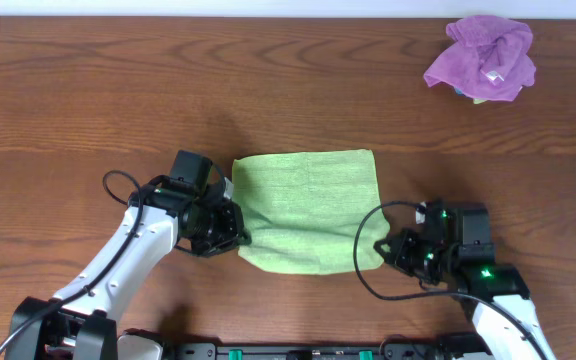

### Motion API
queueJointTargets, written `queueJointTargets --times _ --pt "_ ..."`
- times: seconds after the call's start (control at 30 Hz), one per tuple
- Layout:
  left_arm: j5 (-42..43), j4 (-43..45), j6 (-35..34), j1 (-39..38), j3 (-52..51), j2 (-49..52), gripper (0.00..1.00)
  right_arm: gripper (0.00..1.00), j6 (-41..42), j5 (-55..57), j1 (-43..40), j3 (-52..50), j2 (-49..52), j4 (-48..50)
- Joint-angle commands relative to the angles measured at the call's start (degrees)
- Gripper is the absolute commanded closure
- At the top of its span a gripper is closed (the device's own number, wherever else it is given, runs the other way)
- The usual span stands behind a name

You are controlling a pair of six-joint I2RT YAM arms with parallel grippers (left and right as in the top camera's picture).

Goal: Fold the cloth

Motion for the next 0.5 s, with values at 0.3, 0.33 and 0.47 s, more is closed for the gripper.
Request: queueJointTargets --times 0.3,0.33,0.47 --pt "-7.3 9.6 -6.0 -0.1 -0.4 -0.3 0.94 0.99 3.0 5.7 0.3 -0.1 2.7 11.5" --pt "-8.1 10.4 -6.3 -0.1 -0.4 -0.2 0.94 0.99 3.0 6.1 0.3 -0.1 3.5 12.9" --pt "-10.4 13.4 -7.8 -0.1 -0.4 -0.1 0.94 0.98 3.2 6.8 0.3 -0.1 7.4 18.9"
